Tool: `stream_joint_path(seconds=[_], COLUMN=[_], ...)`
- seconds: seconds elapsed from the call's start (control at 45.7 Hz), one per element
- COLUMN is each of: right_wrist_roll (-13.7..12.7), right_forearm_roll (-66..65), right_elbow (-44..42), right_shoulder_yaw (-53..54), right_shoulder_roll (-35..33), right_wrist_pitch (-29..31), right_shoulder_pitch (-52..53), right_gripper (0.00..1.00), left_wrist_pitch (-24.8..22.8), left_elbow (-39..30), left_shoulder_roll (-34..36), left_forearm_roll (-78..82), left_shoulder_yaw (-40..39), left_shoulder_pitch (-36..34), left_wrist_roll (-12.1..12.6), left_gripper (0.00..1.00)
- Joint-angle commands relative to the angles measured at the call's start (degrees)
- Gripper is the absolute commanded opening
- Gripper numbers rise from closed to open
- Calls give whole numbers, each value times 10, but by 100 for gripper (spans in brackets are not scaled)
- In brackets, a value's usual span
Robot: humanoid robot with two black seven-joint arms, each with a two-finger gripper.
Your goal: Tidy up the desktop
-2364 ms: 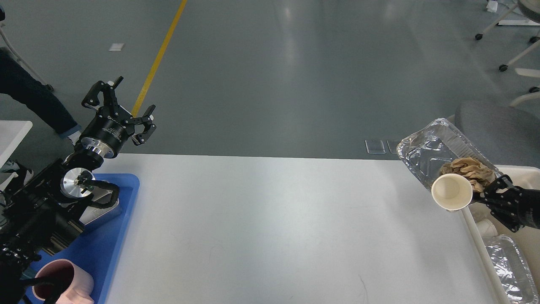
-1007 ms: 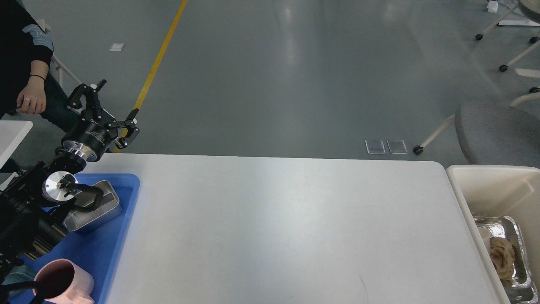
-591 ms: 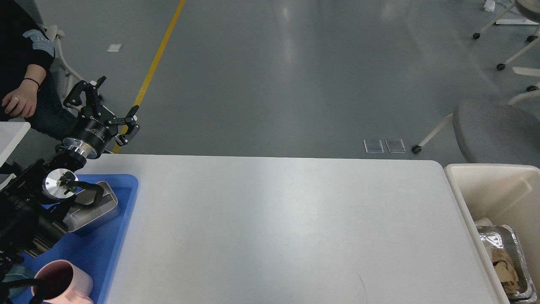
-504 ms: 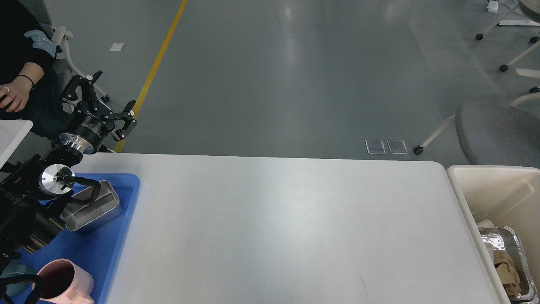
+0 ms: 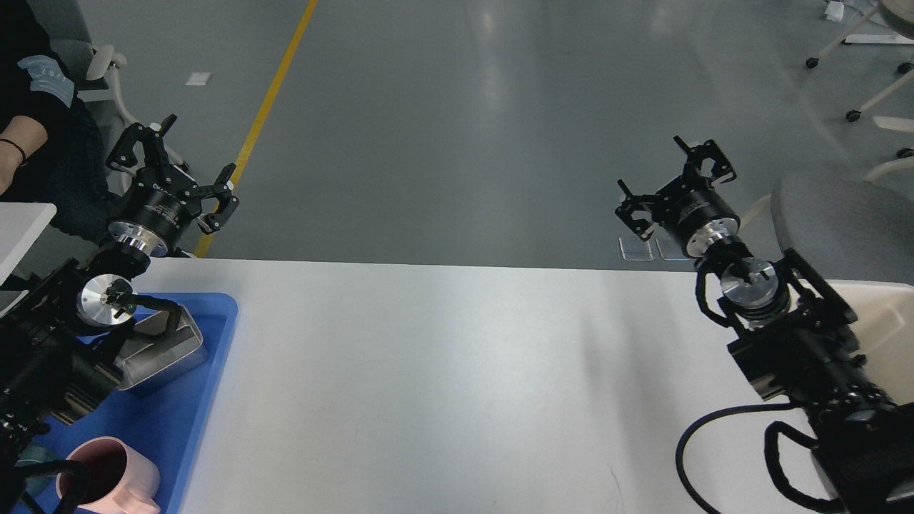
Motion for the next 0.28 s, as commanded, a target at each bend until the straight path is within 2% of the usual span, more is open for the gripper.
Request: stream_joint_path(seconds=[0.0,0.088,0.263], right_wrist_roll=[13,20,21], right_forearm_roll=[0,0,0], right_elbow=[0,0,0], right_shoulder_yaw=[30,36,37], right_shoulder_roll=[63,83,89], right_wrist_pitch=[3,3,0], right_shoulder_pitch=[-8,-8,-8], right_gripper=[100,100,100], left_wrist_pitch=[1,1,1], left_elbow=[2,2,2], left_shoulder_roll=[-15,-23,-30], left_forearm_roll=[0,-1,-1], left_shoulder_yaw=[0,0,-12], left_shoulder_pitch=[3,6,8], left_wrist_roll=[-10,-18,-18], left_gripper=[97,97,97])
